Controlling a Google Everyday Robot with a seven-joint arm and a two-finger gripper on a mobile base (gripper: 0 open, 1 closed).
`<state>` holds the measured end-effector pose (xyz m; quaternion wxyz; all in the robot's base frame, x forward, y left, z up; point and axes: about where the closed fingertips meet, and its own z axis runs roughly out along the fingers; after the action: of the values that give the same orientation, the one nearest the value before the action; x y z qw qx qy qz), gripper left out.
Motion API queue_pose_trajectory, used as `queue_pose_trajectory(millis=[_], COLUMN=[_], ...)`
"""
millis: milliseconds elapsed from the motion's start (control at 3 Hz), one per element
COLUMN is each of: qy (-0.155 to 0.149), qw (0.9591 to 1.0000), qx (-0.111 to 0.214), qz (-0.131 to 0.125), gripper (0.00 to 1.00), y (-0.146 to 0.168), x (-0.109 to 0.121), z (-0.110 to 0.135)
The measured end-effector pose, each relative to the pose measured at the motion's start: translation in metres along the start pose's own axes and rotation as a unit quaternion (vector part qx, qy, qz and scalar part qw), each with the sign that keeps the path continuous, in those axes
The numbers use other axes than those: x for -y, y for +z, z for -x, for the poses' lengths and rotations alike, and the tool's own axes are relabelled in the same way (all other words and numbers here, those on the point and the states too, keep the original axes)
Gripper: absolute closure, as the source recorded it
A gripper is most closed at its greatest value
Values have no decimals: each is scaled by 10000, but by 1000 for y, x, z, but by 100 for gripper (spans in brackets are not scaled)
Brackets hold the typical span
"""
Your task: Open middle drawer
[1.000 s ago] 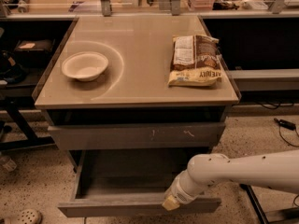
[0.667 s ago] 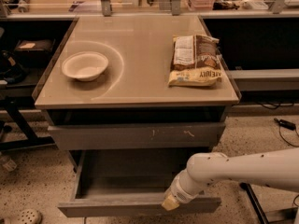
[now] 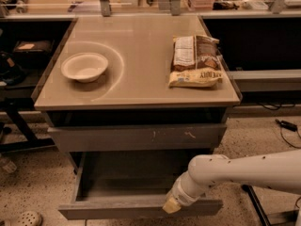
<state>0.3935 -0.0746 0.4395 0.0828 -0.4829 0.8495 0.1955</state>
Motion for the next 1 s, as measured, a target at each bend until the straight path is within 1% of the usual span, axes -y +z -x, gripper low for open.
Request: queue_pose_trajectory(millis=[333, 667, 1000], qy=[1, 99, 304], qw=[10000, 9999, 9994], qx=[0, -1, -58], qz=[0, 34, 167], gripper=[100, 100, 100], y=[-3, -3, 0], x=[-1, -5, -18], z=[1, -4, -22])
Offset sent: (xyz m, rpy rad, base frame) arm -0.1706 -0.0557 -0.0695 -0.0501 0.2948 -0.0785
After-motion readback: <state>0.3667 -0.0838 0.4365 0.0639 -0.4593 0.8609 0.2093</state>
